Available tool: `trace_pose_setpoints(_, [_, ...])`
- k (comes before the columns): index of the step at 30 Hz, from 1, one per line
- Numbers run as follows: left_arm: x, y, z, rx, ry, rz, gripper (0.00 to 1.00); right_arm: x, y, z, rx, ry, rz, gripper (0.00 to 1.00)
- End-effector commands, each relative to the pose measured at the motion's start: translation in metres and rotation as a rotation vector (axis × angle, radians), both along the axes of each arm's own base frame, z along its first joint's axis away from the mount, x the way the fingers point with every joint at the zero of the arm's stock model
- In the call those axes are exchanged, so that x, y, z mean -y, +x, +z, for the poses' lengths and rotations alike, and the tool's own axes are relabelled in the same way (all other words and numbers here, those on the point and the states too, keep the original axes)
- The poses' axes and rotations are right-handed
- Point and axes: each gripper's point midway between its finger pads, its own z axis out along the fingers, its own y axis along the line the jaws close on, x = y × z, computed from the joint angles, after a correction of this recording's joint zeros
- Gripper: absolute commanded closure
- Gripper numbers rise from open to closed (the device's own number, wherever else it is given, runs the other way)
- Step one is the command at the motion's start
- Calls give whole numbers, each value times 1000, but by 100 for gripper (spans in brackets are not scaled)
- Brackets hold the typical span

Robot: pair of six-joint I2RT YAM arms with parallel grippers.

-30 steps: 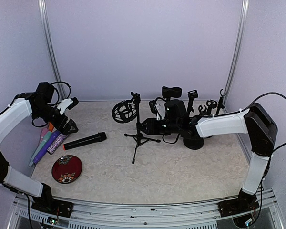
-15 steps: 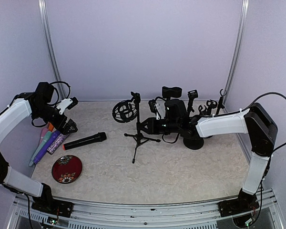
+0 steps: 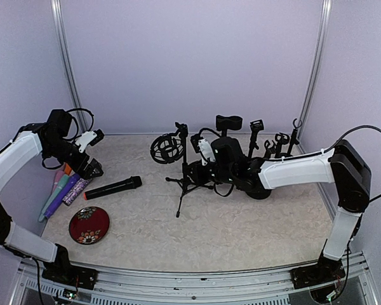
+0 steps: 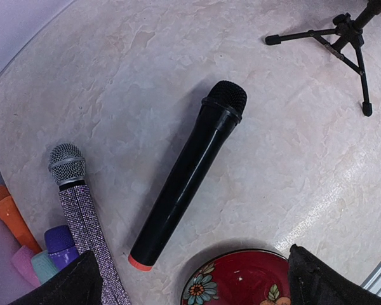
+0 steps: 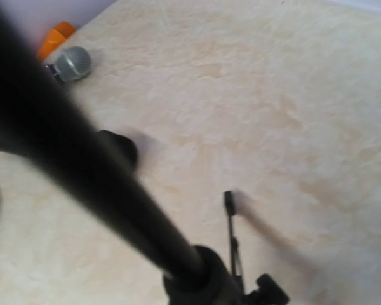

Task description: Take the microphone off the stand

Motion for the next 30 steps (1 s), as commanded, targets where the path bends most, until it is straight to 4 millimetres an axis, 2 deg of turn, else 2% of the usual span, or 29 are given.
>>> trace_pose_setpoints(1, [-2,3,10,30,0,-3,1,26,6,-23,70,-234,-88,100])
trace_pose_setpoints(4, [-2,3,9,25,-1,-1,1,22,5,-18,78,-229,-85,100])
trace_pose_setpoints(5, [-2,3,9,25,-1,-2,1,21,5,-15,78,-217,-87,96])
trace_pose_setpoints(6, [-2,3,9,24,0,-1,1,20,5,-10,74,-196,-86,81])
trace_pose_setpoints(7, [-2,3,9,25,-1,-2,1,18,4,-5,67,-172,-82,72])
trace_pose_setpoints(11, [-2,2,9,22,-2,-2,1,19,4,27,25,-4,-56,42])
trace_pose_setpoints(13, [-2,2,10,22,-3,-2,1,25,8,38,-20,81,-47,36])
trace_pose_setpoints(17, [-1,2,10,22,-9,-2,1,31,10,39,-122,176,-4,33])
trace_pose_setpoints(21, [-1,3,10,21,-13,-2,1,27,10,24,-208,190,30,34])
trace_pose_setpoints(25, [-2,2,10,20,-11,2,1,17,6,8,-286,213,74,41])
trace_pose_setpoints(30, [-1,3,11,21,-14,4,1,7,4,-2,-339,244,108,48])
